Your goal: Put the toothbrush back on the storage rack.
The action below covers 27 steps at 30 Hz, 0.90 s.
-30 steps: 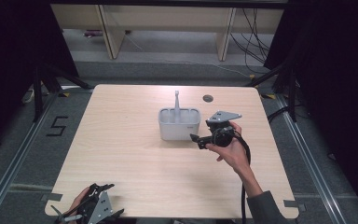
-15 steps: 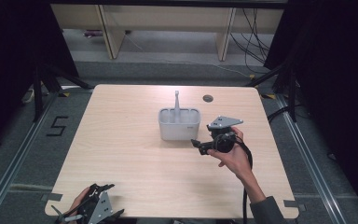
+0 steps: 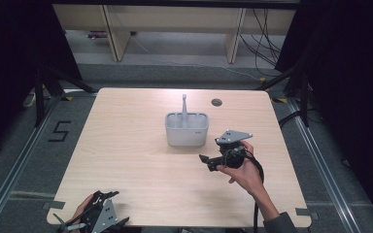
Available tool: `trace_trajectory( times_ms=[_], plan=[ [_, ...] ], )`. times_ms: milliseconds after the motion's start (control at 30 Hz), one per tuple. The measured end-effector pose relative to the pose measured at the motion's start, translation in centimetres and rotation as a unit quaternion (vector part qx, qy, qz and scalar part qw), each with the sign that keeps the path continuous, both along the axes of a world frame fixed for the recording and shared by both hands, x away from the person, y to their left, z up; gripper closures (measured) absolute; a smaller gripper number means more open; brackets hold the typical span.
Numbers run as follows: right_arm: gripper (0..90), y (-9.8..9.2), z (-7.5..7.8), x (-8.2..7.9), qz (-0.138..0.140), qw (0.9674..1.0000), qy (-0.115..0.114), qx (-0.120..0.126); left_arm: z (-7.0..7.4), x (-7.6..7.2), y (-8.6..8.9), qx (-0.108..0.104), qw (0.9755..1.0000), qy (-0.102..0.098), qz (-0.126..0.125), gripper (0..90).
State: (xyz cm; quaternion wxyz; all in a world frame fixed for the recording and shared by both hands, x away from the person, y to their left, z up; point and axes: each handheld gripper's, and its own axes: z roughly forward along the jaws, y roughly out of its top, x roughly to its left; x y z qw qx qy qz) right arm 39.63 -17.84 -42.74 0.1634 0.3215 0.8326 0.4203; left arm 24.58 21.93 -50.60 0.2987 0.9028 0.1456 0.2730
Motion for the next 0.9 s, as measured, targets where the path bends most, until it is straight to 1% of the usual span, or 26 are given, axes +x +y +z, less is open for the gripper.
trace_trajectory(
  times_ms=[33,67,100,133,167,233,300,333,400,433,533,567,600,667,700,733,767,800,833,867,900],
  plan=[
    [16.5,0.0,-0.1,-0.2,-0.006,1.0000,0.007,0.000,0.1,0.0,0.0,0.005,1.0000,0.003,0.000,15.6],
    [16.4,-0.1,-0.3,-0.3,-0.001,1.0000,-0.001,0.000,0.0,0.0,0.0,0.003,1.0000,0.002,0.002,15.6],
    [16.4,0.0,-0.4,-0.4,0.000,1.0000,0.008,0.002,0.0,0.0,0.0,0.003,1.0000,0.002,0.002,15.6],
    [16.4,-0.1,-0.6,-0.6,0.001,1.0000,0.004,-0.001,0.0,0.0,0.0,0.003,1.0000,0.003,0.003,15.6],
    [16.4,-0.1,-0.7,-0.7,0.004,1.0000,0.007,0.000,-0.1,0.0,0.0,-0.004,1.0000,-0.001,0.003,15.6],
    [16.5,-0.1,-1.0,-1.1,0.000,0.9999,0.015,0.002,0.0,0.0,0.0,0.003,1.0000,0.002,0.003,15.6],
    [16.6,-0.1,-1.2,-1.3,0.006,0.9998,0.019,0.005,0.1,0.0,0.0,0.006,1.0000,0.004,0.000,15.6],
    [16.6,-0.1,-1.4,-1.3,0.007,0.9998,0.018,0.004,0.0,0.0,0.0,0.004,1.0000,-0.001,0.002,15.6],
    [16.7,-0.1,-1.7,-1.8,0.005,0.9995,0.029,0.006,-0.2,0.0,-0.1,0.000,0.9999,-0.008,0.008,15.6],
    [16.8,-0.1,-1.9,-1.8,0.010,0.9996,0.025,0.004,-0.2,0.0,-0.1,0.000,0.9999,-0.008,0.008,15.5],
    [16.8,-0.1,-2.2,-2.0,0.017,0.9995,0.027,0.003,-0.1,0.0,0.0,0.000,1.0000,-0.005,0.006,15.6],
    [16.8,-0.1,-2.5,-2.2,0.017,0.9995,0.026,0.002,-0.1,0.0,0.0,0.002,1.0000,-0.005,0.005,15.6],
    [16.8,-0.1,-2.5,-2.2,0.017,0.9995,0.026,0.002,-0.1,0.0,-0.1,0.000,0.9999,-0.009,0.008,15.6],
    [16.7,-0.1,-2.7,-2.5,0.021,0.9993,0.030,-0.002,-0.1,0.0,-0.1,0.002,1.0000,-0.006,0.005,15.6],
    [16.7,-0.1,-2.9,-2.7,0.012,0.9994,0.032,-0.003,-0.1,0.0,-0.1,0.003,1.0000,-0.005,0.005,15.6],
    [16.7,-0.1,-2.9,-2.8,0.013,0.9991,0.040,-0.003,-0.1,0.0,-0.1,0.001,0.9999,-0.008,0.008,15.6],
    [16.8,-0.1,-3.1,-2.8,0.023,0.9992,0.033,-0.006,-0.2,0.0,-0.1,0.001,0.9999,-0.008,0.008,15.6],
    [16.8,-0.1,-3.2,-3.0,0.014,0.9992,0.039,-0.003,-0.2,0.0,-0.1,0.000,0.9999,-0.010,0.010,15.6],
    [16.8,-0.1,-3.3,-3.0,0.023,0.9990,0.038,-0.004,-0.2,0.0,-0.1,0.000,1.0000,-0.006,0.007,15.6],
    [16.7,-0.1,-3.5,-3.3,0.017,0.9990,0.042,-0.005,-0.1,0.0,-0.1,0.003,1.0000,-0.005,0.005,15.6],
    [16.7,-0.1,-3.5,-3.3,0.017,0.9990,0.042,-0.005,-0.1,0.0,-0.1,0.003,1.0000,-0.004,0.004,15.6]
  ],
)
